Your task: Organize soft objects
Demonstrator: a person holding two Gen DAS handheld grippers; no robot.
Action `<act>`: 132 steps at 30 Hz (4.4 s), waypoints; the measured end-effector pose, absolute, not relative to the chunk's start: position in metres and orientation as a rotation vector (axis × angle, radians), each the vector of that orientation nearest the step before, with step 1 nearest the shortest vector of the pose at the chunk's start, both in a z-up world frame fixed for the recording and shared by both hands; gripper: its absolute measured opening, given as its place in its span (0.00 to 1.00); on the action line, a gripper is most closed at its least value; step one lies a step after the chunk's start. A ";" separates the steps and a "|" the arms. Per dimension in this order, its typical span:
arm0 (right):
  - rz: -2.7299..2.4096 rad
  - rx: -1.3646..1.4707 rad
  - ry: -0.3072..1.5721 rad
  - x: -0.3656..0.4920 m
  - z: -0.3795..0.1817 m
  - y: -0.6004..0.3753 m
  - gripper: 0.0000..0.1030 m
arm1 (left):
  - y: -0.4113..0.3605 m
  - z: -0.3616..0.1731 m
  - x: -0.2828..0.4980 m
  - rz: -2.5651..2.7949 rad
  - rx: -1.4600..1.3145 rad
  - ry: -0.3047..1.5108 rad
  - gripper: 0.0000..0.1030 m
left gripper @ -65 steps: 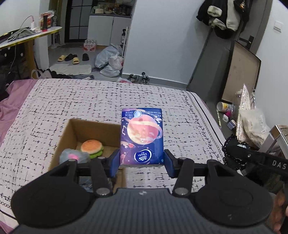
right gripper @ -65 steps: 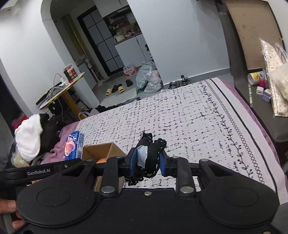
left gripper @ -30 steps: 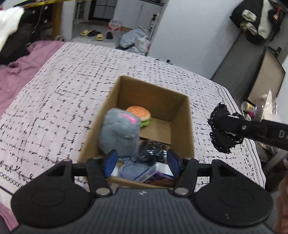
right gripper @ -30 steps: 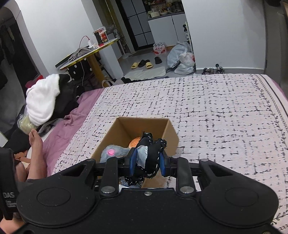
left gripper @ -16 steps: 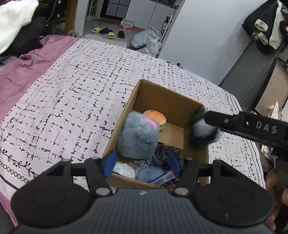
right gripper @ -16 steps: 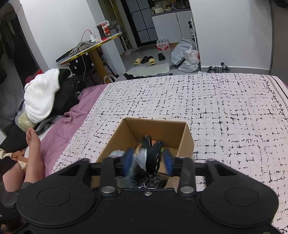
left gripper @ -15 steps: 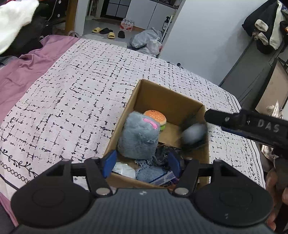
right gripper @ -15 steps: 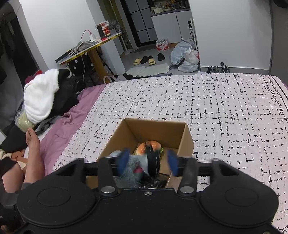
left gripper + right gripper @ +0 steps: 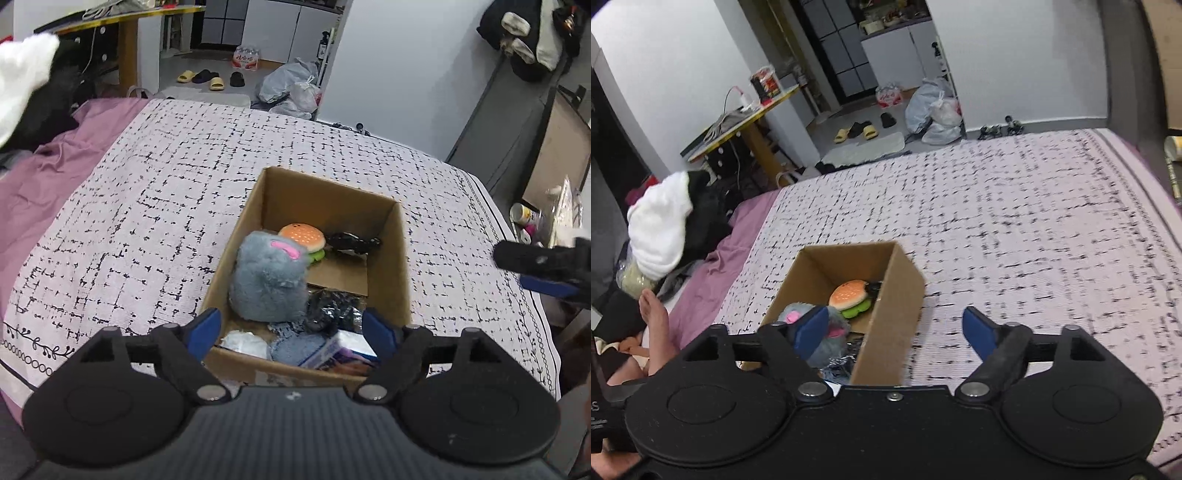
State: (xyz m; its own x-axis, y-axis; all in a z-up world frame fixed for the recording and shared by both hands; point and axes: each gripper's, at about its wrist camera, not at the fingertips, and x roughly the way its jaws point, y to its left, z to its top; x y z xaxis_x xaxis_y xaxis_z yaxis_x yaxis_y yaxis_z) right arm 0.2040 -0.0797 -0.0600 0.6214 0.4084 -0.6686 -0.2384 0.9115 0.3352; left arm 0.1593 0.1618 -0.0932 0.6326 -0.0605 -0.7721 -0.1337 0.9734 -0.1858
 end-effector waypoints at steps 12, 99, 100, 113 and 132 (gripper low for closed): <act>0.333 0.295 0.755 0.173 -0.019 -0.145 1.00 | 0.116 -0.045 0.124 0.032 -0.170 0.864 0.91; 0.360 0.177 0.818 0.097 0.016 -0.191 1.00 | 0.045 0.023 0.062 0.011 -0.039 0.849 0.95; 0.359 0.178 0.818 0.096 0.016 -0.192 1.00 | 0.045 0.023 0.062 0.011 -0.038 0.849 0.95; 0.355 0.173 0.819 0.096 0.016 -0.193 1.00 | 0.045 0.025 0.061 0.012 -0.037 0.844 0.95; 0.343 0.139 0.813 0.095 0.012 -0.186 1.00 | 0.051 0.022 0.057 0.017 -0.060 0.822 0.95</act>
